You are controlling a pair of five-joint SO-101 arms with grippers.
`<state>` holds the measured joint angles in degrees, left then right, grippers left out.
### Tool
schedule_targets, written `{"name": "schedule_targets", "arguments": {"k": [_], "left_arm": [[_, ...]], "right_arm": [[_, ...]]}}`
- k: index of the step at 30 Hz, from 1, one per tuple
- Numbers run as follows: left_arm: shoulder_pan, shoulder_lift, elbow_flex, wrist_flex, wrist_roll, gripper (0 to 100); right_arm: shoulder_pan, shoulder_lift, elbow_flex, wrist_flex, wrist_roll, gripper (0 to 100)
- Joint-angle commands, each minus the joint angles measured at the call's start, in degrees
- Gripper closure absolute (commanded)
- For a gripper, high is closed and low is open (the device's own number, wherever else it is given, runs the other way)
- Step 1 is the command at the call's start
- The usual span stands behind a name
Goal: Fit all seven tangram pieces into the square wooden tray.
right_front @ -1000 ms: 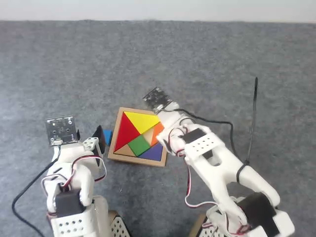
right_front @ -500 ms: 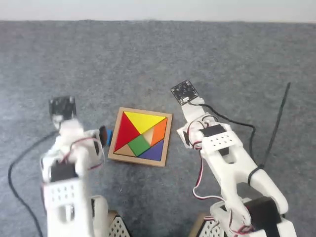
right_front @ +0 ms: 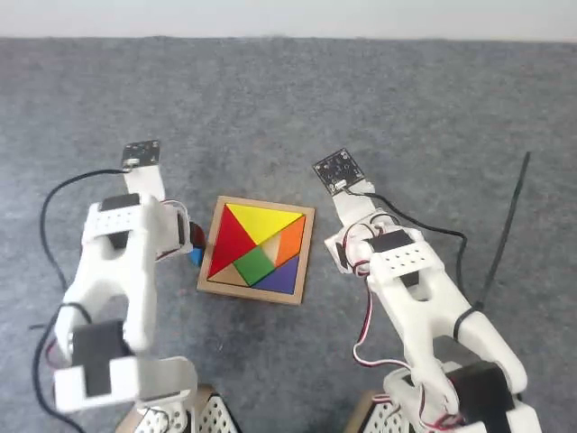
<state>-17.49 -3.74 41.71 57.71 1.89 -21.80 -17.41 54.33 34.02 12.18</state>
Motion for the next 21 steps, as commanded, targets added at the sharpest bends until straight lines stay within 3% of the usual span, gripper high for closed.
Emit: {"name": "schedule_targets", "arguments": {"k": [1,7,13,21], "left_arm": [[-0.2,1.7,-4.5,0.9,-2.1,74],[0.1,2.0,-5.0,0.4,8.1,74],[5.4,2.5,-5.2,0.6,19.4,74],[1.8,2.6,-4.1,0.8,22.9,74]], "right_arm": [[0.7,-3.1,-0.4,0.1,0.5,99.1],[0.7,-3.1,-0.4,0.0,0.5,99.1],[0.7,-3.1,-0.4,0.0,0.5,99.1],[0.7,-3.0,-0.4,0.0,0.5,99.1]]}}
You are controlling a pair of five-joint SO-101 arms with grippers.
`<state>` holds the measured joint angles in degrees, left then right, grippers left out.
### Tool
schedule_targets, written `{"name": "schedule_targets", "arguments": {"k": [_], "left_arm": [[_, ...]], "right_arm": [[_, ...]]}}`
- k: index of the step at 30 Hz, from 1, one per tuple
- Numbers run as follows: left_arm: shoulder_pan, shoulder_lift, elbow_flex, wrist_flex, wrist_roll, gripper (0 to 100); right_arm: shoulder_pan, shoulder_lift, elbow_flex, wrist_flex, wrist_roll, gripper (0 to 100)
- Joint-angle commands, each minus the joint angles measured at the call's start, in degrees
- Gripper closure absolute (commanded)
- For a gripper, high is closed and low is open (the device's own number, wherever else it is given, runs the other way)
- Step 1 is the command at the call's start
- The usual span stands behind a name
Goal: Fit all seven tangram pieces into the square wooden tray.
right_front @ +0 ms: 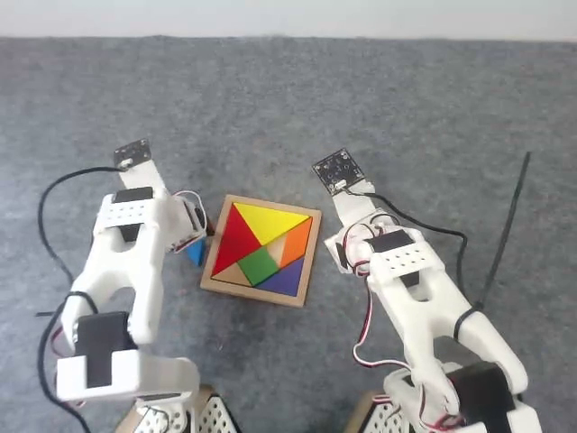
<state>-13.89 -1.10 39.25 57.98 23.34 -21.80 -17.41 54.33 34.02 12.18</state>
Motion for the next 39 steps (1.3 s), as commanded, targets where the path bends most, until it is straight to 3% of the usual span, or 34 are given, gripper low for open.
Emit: {"name": "schedule_targets", "arguments": {"k": [1,8,13,25,31,39], "left_arm": [[-1.8,0.7,-1.9,0.7,1.4,74],[-1.1,15.8,-15.8,12.1,1.2,76],[-0.8,20.1,-19.8,14.8,1.1,76],[-0.8,9.8,-10.7,7.1,-1.0,90],[-0.8,3.6,-5.9,5.0,-1.8,90],[-2.6,-9.7,-0.1,8.2,-12.0,86]], "right_arm": [[0.7,-3.0,-0.4,0.0,0.5,99.1],[0.7,-2.9,-0.4,0.0,0.5,99.1],[0.7,-2.9,-0.4,0.0,0.5,99.1],[0.7,-2.8,-0.4,0.0,0.5,99.1],[0.7,-2.8,-0.4,0.0,0.5,99.1],[0.7,-3.0,-0.4,0.0,0.5,99.1]]}}
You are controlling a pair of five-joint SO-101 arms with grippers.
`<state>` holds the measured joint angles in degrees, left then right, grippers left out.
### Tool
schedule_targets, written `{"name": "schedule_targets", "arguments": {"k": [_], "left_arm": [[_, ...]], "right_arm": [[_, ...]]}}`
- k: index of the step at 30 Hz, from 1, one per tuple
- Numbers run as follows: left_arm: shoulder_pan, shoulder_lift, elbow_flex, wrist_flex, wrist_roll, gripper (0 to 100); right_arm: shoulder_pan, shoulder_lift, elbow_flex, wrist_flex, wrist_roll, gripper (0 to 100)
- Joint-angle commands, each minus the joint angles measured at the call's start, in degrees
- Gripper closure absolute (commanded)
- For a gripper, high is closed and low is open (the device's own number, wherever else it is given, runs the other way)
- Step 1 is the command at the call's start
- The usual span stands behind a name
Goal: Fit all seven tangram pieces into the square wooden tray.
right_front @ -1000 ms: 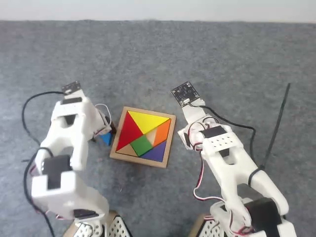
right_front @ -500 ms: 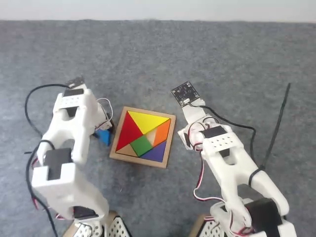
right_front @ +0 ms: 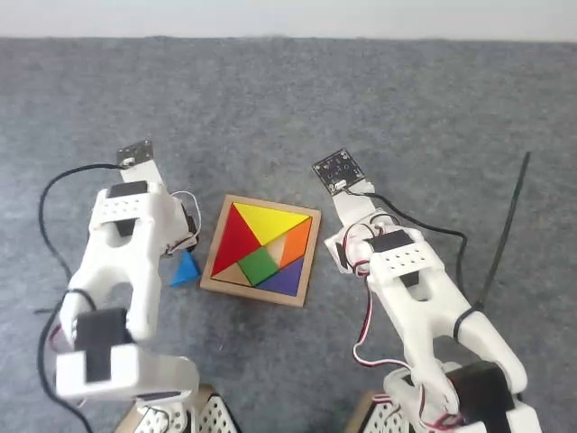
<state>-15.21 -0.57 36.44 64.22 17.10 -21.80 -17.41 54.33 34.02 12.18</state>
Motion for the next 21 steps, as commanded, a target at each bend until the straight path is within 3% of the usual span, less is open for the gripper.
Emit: {"name": "schedule_targets", "arguments": {"k": [1,4,7,9,14,21], "left_arm": [[-2.1,-13.1,4.8,1.3,-6.9,84],[-4.0,-22.8,11.3,-0.3,-11.7,78],[-1.5,-30.1,17.5,-0.4,-17.3,74],[0.2,-31.9,20.3,-0.8,-17.1,72],[0.4,-25.1,18.9,-1.8,-18.3,72],[-8.6,-6.2,7.1,-3.6,-27.6,72]], "right_arm": [[0.7,-3.0,-0.4,0.0,0.5,99.1],[0.7,-3.0,-0.4,0.2,0.5,99.1],[0.0,-3.1,-0.4,0.3,0.5,99.1],[-1.4,-3.1,-0.4,0.5,0.5,99.1],[-3.0,-3.1,-0.4,0.5,0.5,99.1],[-2.9,-3.1,-0.4,0.5,0.5,99.1]]}}
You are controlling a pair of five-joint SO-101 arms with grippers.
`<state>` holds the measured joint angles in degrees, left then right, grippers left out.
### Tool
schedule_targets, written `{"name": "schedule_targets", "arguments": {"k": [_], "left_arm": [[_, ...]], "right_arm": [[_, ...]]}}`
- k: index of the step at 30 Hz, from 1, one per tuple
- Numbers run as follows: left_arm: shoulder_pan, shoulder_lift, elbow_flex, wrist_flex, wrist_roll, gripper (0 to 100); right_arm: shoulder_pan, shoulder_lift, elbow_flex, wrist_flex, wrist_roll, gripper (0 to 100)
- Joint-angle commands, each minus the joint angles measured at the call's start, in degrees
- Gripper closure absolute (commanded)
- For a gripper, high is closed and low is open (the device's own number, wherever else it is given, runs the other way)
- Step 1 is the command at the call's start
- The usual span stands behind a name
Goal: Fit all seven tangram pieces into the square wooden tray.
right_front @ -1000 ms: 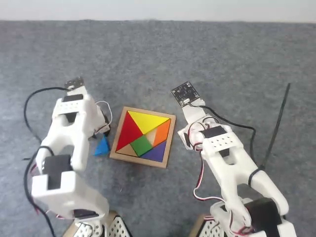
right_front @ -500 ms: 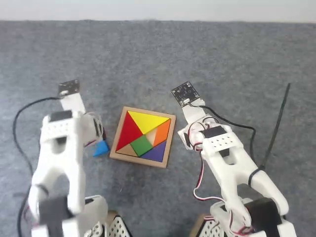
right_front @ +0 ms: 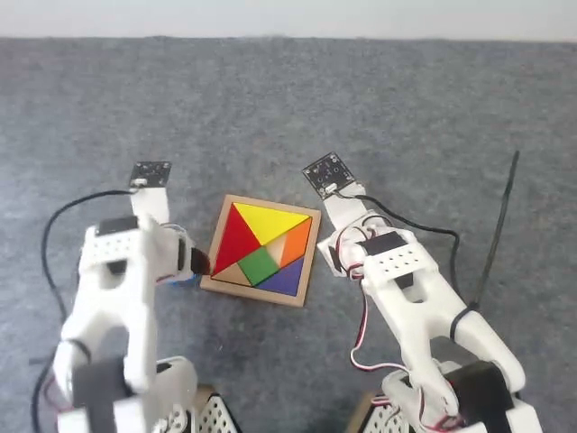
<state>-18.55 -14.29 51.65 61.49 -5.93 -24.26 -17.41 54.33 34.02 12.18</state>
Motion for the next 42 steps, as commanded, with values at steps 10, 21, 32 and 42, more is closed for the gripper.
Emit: {"name": "schedule_targets", "arguments": {"k": [10,21,32,42], "left_arm": [[-7.1,5.3,-6.5,-3.4,-8.8,72],[-4.1,5.3,-6.9,-5.9,-26.1,72],[-4.9,5.5,-8.8,-2.9,-52.8,72],[-0.9,5.5,-6.6,-1.4,-62.8,72]], "right_arm": [[-0.2,-3.1,-0.4,0.5,0.5,99.1],[-0.2,-3.1,-0.4,0.5,0.5,99.1],[-0.4,-3.1,-0.4,0.5,0.5,99.1],[-0.4,-3.1,-0.4,0.5,0.5,99.1]]}}
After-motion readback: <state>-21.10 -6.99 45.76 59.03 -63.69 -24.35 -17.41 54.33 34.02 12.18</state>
